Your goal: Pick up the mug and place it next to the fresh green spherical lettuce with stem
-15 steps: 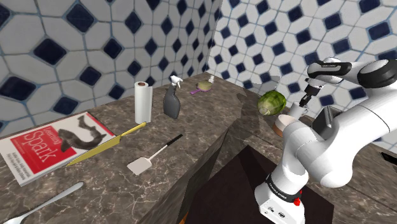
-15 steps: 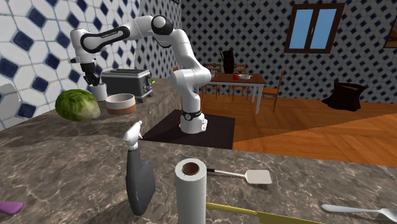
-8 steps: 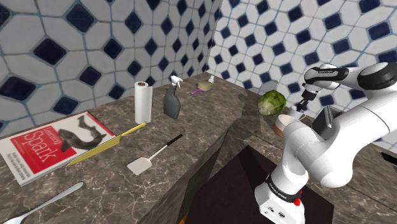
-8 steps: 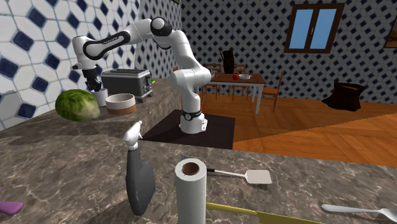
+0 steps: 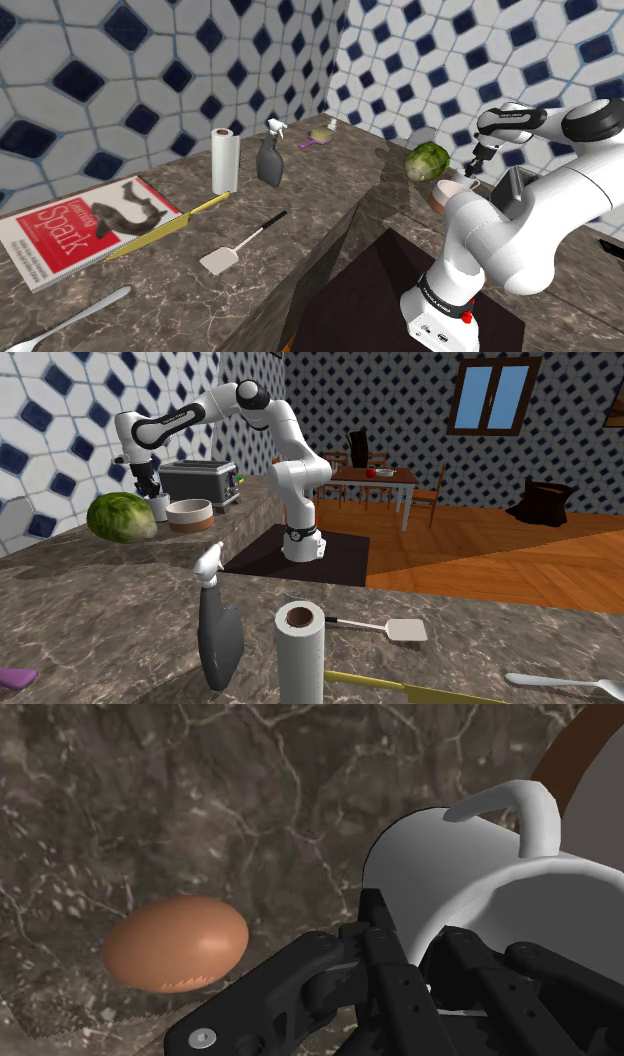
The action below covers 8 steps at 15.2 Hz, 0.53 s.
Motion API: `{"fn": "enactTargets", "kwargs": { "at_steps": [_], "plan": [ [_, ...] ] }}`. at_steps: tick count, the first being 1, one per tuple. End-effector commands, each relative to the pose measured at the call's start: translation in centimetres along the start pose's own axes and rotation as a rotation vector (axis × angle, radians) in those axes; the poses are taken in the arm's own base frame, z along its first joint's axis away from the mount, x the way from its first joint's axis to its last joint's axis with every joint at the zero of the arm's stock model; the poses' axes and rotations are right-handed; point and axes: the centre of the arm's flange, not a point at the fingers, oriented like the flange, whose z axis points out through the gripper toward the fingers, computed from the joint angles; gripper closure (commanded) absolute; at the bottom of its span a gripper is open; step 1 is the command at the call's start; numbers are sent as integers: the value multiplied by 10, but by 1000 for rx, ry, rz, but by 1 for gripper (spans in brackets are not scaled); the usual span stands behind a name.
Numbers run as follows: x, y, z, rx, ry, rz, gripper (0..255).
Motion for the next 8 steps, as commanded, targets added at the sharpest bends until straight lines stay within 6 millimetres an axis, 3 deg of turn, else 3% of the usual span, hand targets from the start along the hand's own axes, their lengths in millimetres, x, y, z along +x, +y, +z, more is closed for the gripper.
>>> {"fn": "enactTargets", "kwargs": {
  "at_steps": [1,6,8],
  "plan": [
    [0,0,0,0,0,0,0],
    [0,0,0,0,0,0,0],
    [0,0,-26,0,0,0,0]
  ]
}}
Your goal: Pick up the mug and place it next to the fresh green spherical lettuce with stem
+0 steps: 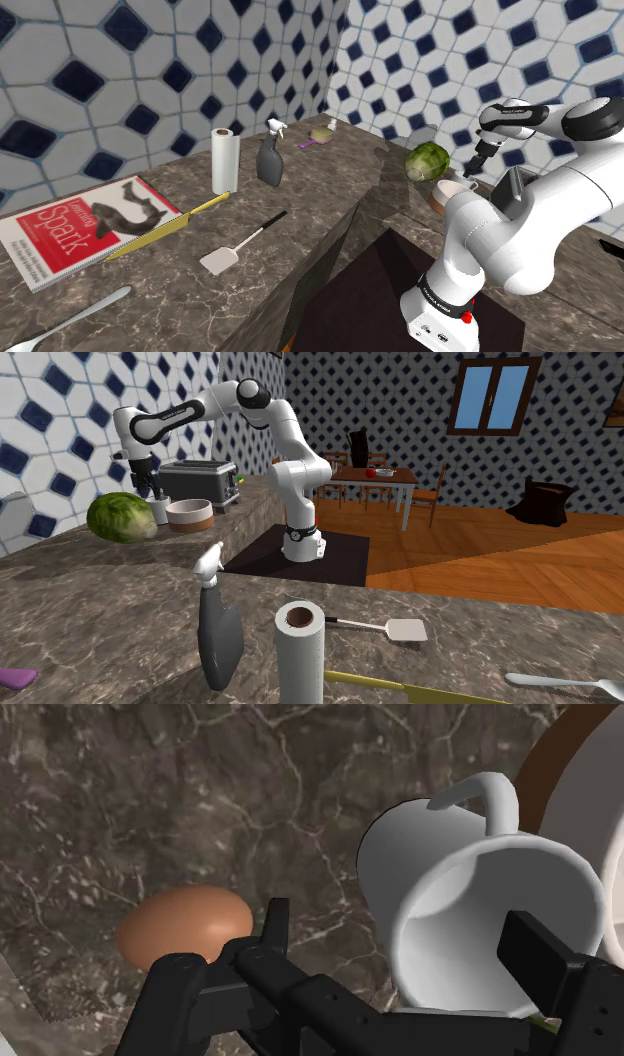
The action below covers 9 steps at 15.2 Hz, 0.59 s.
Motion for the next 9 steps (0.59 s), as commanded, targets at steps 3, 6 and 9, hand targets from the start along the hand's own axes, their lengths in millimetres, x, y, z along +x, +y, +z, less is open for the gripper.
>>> {"fn": "enactTargets", "kwargs": {
  "at_steps": [3,6,9],
  "plan": [
    [0,0,-34,1,0,0,0],
    [0,0,-34,1,0,0,0],
    [0,0,-34,1,0,0,0]
  ]
}}
